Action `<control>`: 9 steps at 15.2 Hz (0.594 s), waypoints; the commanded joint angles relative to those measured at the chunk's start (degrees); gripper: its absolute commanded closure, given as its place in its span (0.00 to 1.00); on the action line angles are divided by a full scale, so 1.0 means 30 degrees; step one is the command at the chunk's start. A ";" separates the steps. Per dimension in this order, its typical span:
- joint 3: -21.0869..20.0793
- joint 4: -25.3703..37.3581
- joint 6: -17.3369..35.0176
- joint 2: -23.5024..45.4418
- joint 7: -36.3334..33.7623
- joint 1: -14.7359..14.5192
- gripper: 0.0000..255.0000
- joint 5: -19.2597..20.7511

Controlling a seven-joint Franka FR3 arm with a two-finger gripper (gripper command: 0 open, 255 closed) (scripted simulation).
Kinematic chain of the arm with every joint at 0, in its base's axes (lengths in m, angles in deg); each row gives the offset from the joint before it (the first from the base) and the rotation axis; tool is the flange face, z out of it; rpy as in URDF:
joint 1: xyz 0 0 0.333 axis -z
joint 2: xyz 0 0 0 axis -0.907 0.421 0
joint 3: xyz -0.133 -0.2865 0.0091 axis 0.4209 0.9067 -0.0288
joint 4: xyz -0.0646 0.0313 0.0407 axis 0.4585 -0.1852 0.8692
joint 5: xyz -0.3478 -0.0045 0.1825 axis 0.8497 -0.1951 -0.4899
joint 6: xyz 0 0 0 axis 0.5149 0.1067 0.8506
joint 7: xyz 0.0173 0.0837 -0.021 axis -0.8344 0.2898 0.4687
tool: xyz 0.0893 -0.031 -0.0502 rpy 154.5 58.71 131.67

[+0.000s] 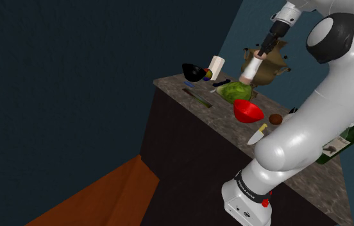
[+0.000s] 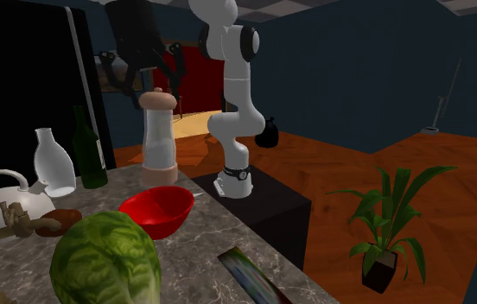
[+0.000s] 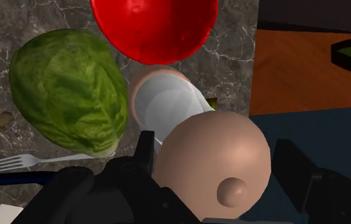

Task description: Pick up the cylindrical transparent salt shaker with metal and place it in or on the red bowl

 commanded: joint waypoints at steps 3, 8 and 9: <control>0.0437 -0.1442 -0.0230 -0.1837 0.0961 0.0404 1.00 0.1103; 0.0963 -0.2312 -0.0909 -0.3601 0.2122 0.0994 1.00 0.2277; 0.0928 -0.2711 -0.0623 -0.3739 0.2081 0.0986 1.00 0.2345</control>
